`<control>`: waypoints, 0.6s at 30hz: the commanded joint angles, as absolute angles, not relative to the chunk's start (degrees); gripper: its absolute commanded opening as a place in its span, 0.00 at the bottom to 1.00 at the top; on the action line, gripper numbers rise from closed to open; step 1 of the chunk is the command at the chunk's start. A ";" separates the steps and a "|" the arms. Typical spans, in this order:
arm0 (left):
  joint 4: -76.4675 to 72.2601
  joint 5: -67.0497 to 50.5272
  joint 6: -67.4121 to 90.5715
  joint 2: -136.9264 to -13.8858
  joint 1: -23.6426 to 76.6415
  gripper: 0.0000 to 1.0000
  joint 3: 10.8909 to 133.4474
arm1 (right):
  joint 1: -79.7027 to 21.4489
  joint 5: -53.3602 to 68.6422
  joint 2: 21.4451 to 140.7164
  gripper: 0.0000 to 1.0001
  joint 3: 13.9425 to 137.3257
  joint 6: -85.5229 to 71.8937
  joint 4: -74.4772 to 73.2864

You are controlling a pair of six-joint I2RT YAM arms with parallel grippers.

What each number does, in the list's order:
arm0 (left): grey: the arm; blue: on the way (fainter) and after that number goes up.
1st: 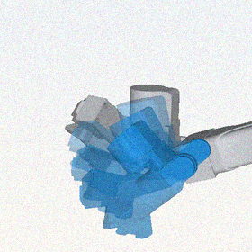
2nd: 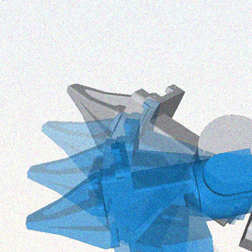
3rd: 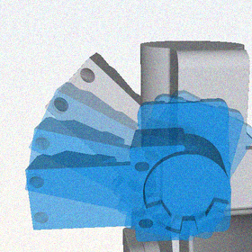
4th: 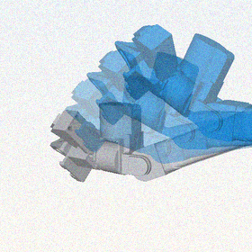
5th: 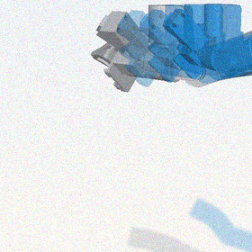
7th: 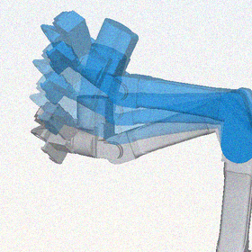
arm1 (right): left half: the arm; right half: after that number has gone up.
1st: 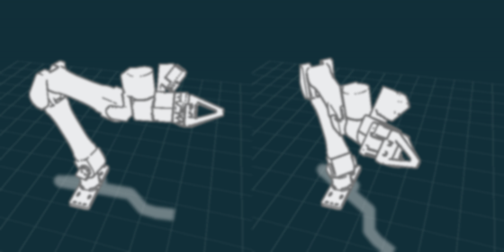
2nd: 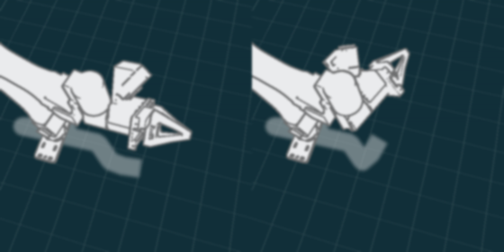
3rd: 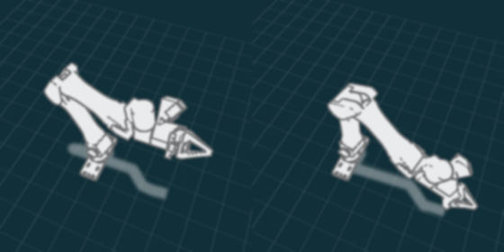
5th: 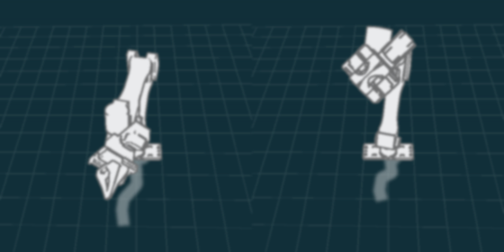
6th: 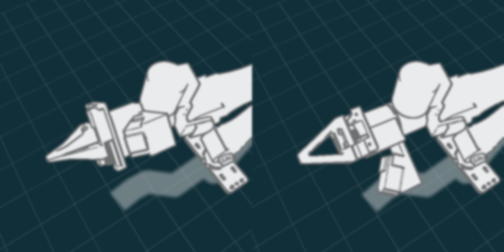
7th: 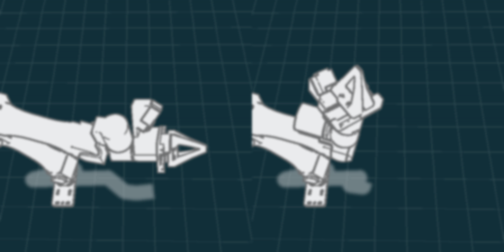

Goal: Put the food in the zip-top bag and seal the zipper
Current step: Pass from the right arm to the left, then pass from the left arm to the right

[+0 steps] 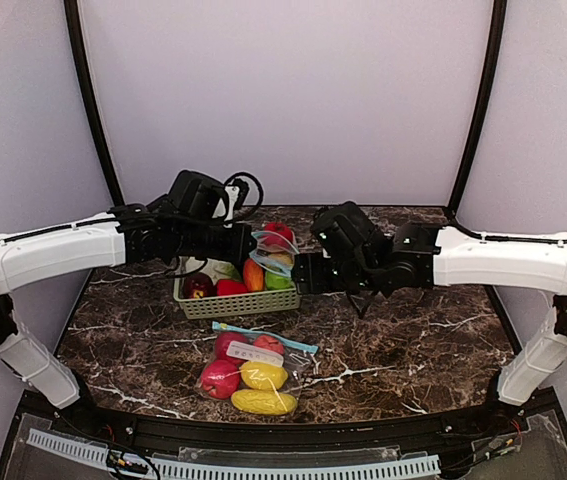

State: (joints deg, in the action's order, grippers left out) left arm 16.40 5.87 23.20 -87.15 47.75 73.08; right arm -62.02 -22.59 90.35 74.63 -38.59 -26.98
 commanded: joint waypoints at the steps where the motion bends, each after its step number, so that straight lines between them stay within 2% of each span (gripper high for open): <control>1: 11.07 7.22 30.91 -83.65 47.86 0.01 69.56 | -62.28 -29.79 88.11 0.81 70.38 -50.64 -28.01; 7: 6.23 8.06 34.36 -80.95 48.23 0.01 64.60 | -62.22 -29.34 85.90 0.72 66.92 -55.80 -24.73; 13: 4.97 7.23 36.04 -79.95 48.37 0.01 62.58 | -62.02 -28.26 86.02 0.52 65.88 -55.58 -20.78; 18: 4.13 6.82 36.84 -79.28 48.54 0.01 61.29 | -61.67 -26.49 85.83 0.53 64.85 -54.14 -16.41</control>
